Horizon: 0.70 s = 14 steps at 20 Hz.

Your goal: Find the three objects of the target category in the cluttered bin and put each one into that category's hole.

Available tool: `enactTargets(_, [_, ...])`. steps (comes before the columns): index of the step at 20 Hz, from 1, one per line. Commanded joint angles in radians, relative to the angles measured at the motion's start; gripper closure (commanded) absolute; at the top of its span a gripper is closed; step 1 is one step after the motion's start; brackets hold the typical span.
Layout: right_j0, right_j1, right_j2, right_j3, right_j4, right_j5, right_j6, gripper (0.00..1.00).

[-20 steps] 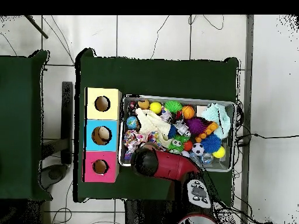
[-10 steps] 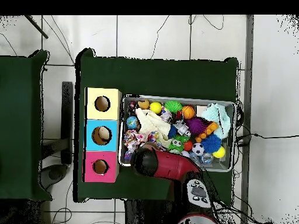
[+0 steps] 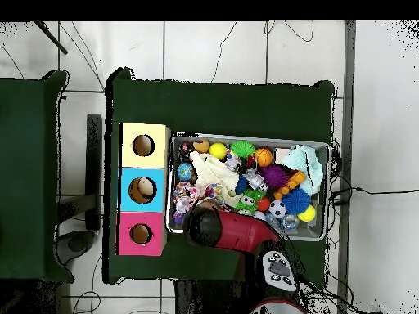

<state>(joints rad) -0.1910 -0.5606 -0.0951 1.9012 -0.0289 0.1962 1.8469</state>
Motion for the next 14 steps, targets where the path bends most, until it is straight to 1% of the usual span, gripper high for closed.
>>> enactTargets(1, [-0.028,0.018,0.09,-0.029,-0.043,-0.042,0.077,0.0])
enactTargets(4, [-0.026,0.031,0.087,-0.027,-0.03,-0.043,0.094,0.0])
enactTargets(7, [-0.03,0.053,0.088,-0.026,-0.032,-0.073,0.102,0.0])
enactTargets(14, [-0.055,0.142,0.106,-0.036,-0.042,-0.136,0.106,0.0])
